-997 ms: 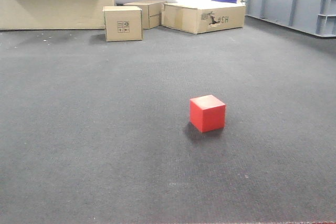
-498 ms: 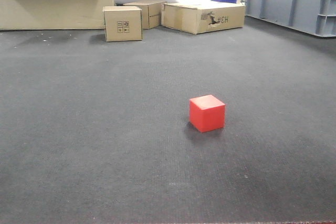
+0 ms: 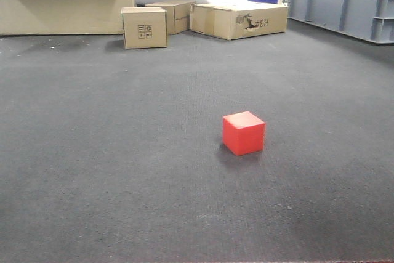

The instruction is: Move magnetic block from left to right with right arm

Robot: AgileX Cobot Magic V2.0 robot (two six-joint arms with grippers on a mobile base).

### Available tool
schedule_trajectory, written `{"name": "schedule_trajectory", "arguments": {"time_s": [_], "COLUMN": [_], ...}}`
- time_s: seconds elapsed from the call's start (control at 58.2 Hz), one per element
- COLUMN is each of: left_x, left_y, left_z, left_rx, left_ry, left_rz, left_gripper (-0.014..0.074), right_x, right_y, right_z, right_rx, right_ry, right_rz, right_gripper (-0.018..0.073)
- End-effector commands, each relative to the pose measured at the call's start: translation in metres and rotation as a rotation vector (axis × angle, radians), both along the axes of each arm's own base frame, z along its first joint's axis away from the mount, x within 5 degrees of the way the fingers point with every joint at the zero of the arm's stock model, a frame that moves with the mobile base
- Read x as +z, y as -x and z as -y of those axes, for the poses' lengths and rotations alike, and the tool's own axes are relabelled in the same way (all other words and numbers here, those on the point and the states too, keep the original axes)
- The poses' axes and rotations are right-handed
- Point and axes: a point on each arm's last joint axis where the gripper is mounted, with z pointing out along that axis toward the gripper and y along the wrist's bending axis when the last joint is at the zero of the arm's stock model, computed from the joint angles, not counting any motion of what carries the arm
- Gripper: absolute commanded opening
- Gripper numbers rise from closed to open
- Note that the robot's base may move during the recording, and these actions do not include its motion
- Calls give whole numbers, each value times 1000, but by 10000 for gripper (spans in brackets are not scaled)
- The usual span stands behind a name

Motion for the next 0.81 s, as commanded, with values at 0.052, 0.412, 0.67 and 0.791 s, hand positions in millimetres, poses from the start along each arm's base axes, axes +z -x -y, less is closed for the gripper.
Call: {"name": "schedule_trajectory", "arguments": {"time_s": [0.052,0.412,0.67,0.791], "left_x": [5,5,5,5], "left_y": [1,1,1,1], "left_z": [-1,-1,-1,-1], "left_rx": [8,8,8,8], "left_ry": [13,13,13,13], "left_rz": [84,84,84,84], "left_gripper": [-126,-126,-126,-126], "right_x": [18,6,-51,-74], "right_y": [-4,-2,17,22], "right_z": [2,41,56,58], "right_rx": [-28,-424,-612,-643], "right_ry": [-46,-73,-94,-96], "right_rz": [121,325,442,475], "right_gripper": [58,58,58,58]}}
